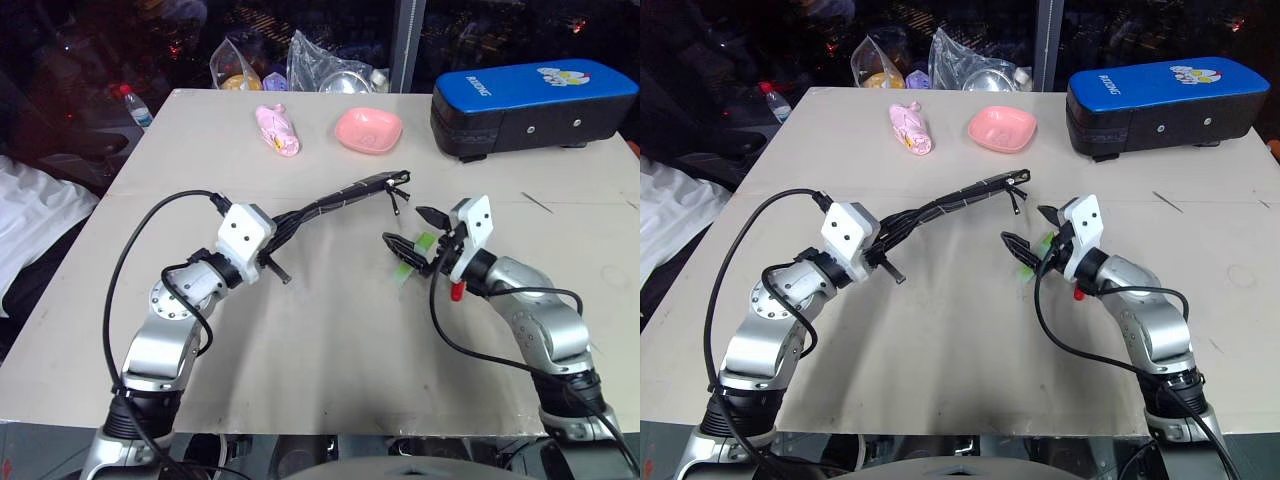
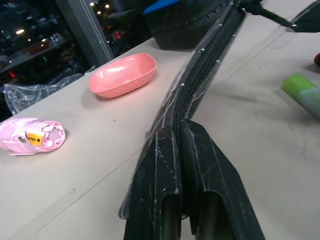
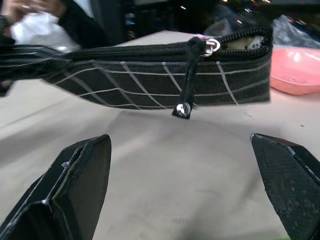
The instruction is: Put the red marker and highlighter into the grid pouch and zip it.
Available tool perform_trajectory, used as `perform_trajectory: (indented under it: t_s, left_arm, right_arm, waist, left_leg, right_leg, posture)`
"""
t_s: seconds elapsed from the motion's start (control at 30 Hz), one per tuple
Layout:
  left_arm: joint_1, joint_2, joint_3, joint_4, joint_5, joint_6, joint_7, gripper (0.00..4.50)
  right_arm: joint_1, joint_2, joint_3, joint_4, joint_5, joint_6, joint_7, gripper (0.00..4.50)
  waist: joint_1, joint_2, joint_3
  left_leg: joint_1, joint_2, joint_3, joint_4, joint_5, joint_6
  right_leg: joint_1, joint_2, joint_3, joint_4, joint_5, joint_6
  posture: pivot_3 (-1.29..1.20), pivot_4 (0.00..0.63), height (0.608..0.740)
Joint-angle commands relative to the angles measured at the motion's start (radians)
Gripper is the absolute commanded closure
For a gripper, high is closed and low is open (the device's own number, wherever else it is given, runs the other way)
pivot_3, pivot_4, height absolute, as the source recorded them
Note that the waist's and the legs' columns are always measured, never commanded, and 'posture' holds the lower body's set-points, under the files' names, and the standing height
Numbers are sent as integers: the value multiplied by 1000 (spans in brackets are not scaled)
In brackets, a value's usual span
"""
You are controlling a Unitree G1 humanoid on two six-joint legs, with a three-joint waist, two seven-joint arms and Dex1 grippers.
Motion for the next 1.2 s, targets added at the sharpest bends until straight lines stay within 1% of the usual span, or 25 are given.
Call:
perform_trajectory:
  t_s: [0.03,0.13,0.37,0.47,0.5,0.53,0.6,0.63,0.67,0.7,0.73,1.13,1.2]
  left_arm:
    - [-6,-25,-22,1,30,-39,15,4468]
    - [-3,-48,-37,13,45,-51,19,4468]
    - [0,-83,-53,33,73,-69,26,4468]
    - [-2,-88,-53,30,77,-65,27,4500]
    - [-1,-89,-52,29,77,-64,26,4500]
    - [0,-88,-52,29,79,-64,26,4500]
    - [3,-84,-56,27,85,-67,23,4500]
    - [5,-84,-59,25,87,-67,23,4500]
    - [6,-85,-60,22,88,-67,23,4500]
    - [6,-85,-62,21,90,-67,22,4500]
    - [5,-86,-63,20,91,-67,22,4500]
    - [17,-91,-53,-1,66,-54,6,4500]
    - [15,-91,-48,0,66,-55,11,3840]
  right_arm:
    - [-61,18,-20,-63,44,113,-59,0]
    - [-100,33,-24,-74,58,171,-94,0]
    - [-128,49,-4,-74,38,199,-131,0]
    - [-131,51,-2,-71,35,200,-136,766]
    - [-132,52,-1,-69,32,198,-139,1191]
    - [-135,55,-3,-64,30,197,-142,1795]
    - [-141,59,-4,-55,24,195,-148,2836]
    - [-143,60,-4,-52,24,199,-150,3038]
    - [-144,60,-3,-51,22,201,-150,3695]
    - [-145,61,-3,-49,22,204,-151,4184]
    - [-145,61,-4,-48,21,208,-152,4464]
    - [-140,67,-12,-23,0,195,-157,4464]
    - [-138,65,-12,-22,-1,193,-156,4500]
  waist:
    - [0,0,0]
    - [-1,0,0]
    - [-1,0,0]
    - [-2,0,0]
    - [-2,0,0]
    - [-2,0,0]
    - [-2,0,0]
    - [-3,0,0]
    - [-3,0,0]
    - [-3,0,0]
    - [-3,0,0]
    - [-3,0,0]
    - [-3,0,0]
  left_leg:
    - [0,0,0,0,0,0]
    - [0,0,0,0,0,0]
    - [-1,0,0,0,0,0]
    - [-2,0,0,0,0,0]
    - [-2,0,0,0,0,0]
    - [-2,0,0,0,0,0]
    - [-2,0,0,0,0,0]
    - [-2,0,0,0,0,0]
    - [-2,0,0,0,0,0]
    - [-2,0,0,0,0,0]
    - [-2,0,0,0,0,0]
    - [-2,0,0,-1,0,1]
    - [-2,0,0,-1,0,0]
  right_leg:
    - [0,0,0,0,0,0]
    - [0,0,0,0,0,0]
    - [-1,-1,0,-1,0,0]
    - [-1,-1,0,-1,0,0]
    - [-1,-1,0,-1,0,0]
    - [-1,0,0,-1,0,0]
    - [-1,0,0,-1,0,0]
    - [-1,0,0,-1,0,0]
    - [-1,0,0,-1,0,0]
    - [-1,0,0,-1,0,0]
    - [-1,0,0,-1,0,0]
    - [-2,-1,0,-1,0,0]
    - [-2,-1,0,-1,0,0]
  posture:
    - [0,150,740]
    - [0,150,740]
    - [0,150,740]
    - [0,150,740]
    - [0,150,740]
    - [0,150,740]
    - [0,150,740]
    - [0,150,740]
    - [0,150,740]
    - [0,150,740]
    - [0,150,740]
    - [0,150,740]
    - [0,150,740]
